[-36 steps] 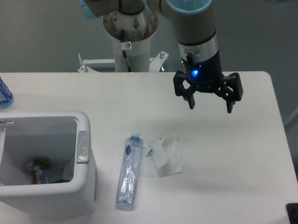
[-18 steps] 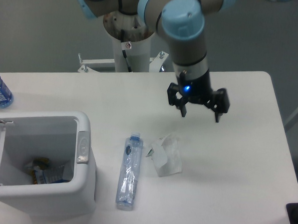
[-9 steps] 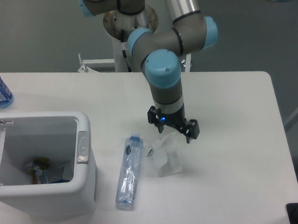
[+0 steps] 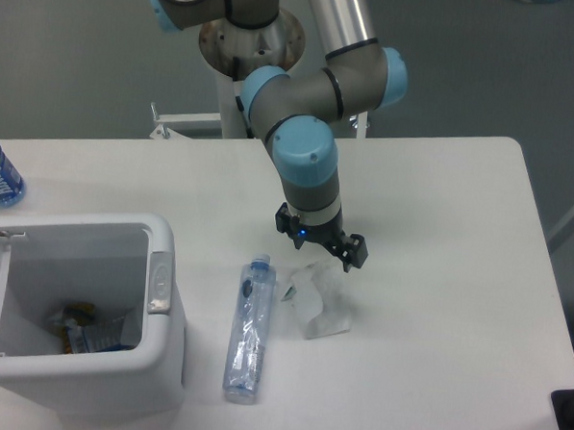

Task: Place the trash in the trash can
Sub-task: 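Lower the open gripper toward the crumpled white tissue, then close the gripper on the white tissue and lift it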

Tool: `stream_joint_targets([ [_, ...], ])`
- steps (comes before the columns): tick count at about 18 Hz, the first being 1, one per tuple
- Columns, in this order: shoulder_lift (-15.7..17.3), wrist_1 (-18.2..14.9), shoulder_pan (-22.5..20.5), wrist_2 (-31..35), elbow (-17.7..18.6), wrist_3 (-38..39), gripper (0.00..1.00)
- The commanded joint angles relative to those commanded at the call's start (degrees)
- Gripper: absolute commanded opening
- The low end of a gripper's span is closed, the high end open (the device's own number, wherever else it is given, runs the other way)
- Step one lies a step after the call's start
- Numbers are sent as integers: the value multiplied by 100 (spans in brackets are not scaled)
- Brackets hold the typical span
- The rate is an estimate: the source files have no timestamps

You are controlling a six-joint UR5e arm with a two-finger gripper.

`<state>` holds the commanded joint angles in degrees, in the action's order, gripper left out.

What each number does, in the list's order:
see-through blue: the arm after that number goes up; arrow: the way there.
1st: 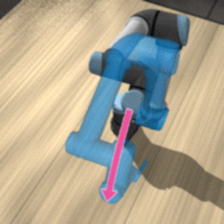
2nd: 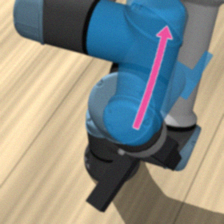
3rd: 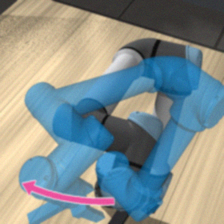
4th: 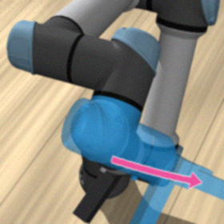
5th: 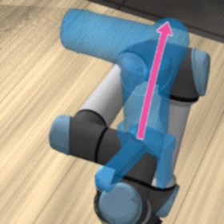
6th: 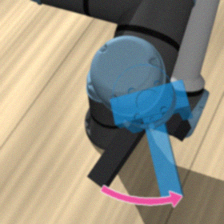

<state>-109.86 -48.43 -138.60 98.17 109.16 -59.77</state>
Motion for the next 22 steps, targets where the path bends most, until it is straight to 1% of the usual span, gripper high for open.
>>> stream_joint_targets([
  [2,-132,0,0,0,9,26,100],
  [7,-220,44,0,0,114,0,99],
  [8,-212,44,0,0,106,9,88],
  [9,-203,44,0,-9,114,17,69],
  [11,-185,53,0,-9,80,44,24],
  [12,-177,44,0,-9,53,53,9],
  [15,-176,62,0,-26,-52,298,5],
  [17,-246,70,9,-53,-262,623,0],
  [19,-326,70,9,-53,-377,712,0],
  [21,-256,79,-26,-96,-413,642,0],
  [22,-195,70,-79,-218,-500,633,0],
])
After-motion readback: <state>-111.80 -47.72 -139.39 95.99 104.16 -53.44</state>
